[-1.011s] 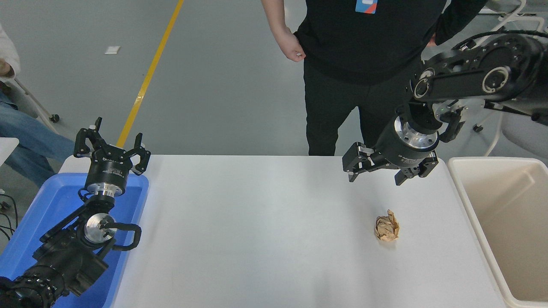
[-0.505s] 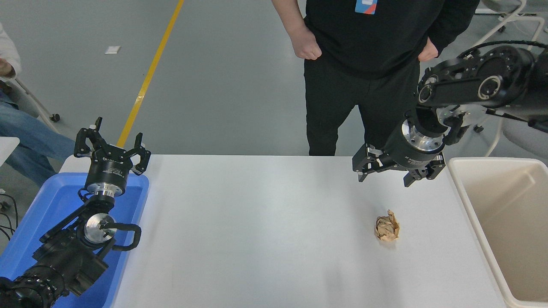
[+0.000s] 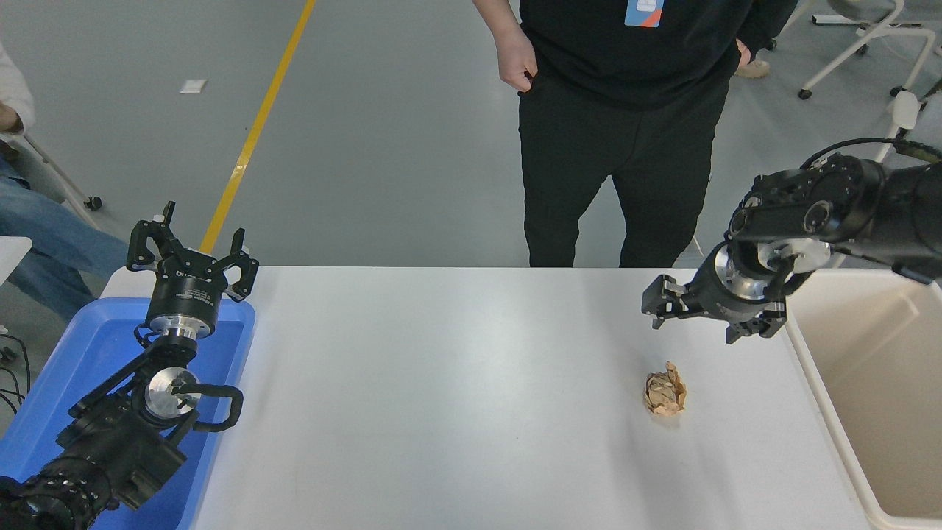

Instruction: Pick up paper ball place in dustbin

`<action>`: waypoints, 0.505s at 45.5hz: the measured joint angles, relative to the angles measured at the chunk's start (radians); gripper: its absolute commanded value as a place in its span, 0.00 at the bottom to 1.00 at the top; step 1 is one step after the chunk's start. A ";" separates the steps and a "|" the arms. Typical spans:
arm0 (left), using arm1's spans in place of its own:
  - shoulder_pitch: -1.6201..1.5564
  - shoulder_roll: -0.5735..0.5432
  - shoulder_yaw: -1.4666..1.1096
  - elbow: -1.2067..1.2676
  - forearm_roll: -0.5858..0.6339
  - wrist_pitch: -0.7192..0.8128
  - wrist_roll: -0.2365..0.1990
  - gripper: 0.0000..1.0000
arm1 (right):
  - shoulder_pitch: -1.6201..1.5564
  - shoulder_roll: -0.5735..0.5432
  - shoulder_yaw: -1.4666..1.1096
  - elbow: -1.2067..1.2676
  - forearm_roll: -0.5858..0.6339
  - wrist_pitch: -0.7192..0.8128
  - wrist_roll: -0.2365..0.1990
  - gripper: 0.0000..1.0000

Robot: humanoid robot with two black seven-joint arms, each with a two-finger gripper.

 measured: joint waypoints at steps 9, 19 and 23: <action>0.000 0.000 0.000 0.000 0.000 0.000 0.000 0.99 | -0.094 0.004 0.047 -0.024 0.006 -0.144 0.000 1.00; 0.000 0.000 0.000 0.000 0.000 0.000 0.000 0.99 | -0.199 0.012 0.080 -0.095 0.008 -0.237 0.001 1.00; 0.000 0.000 0.000 0.000 0.000 0.000 0.000 0.99 | -0.233 0.019 0.087 -0.121 0.009 -0.260 0.002 1.00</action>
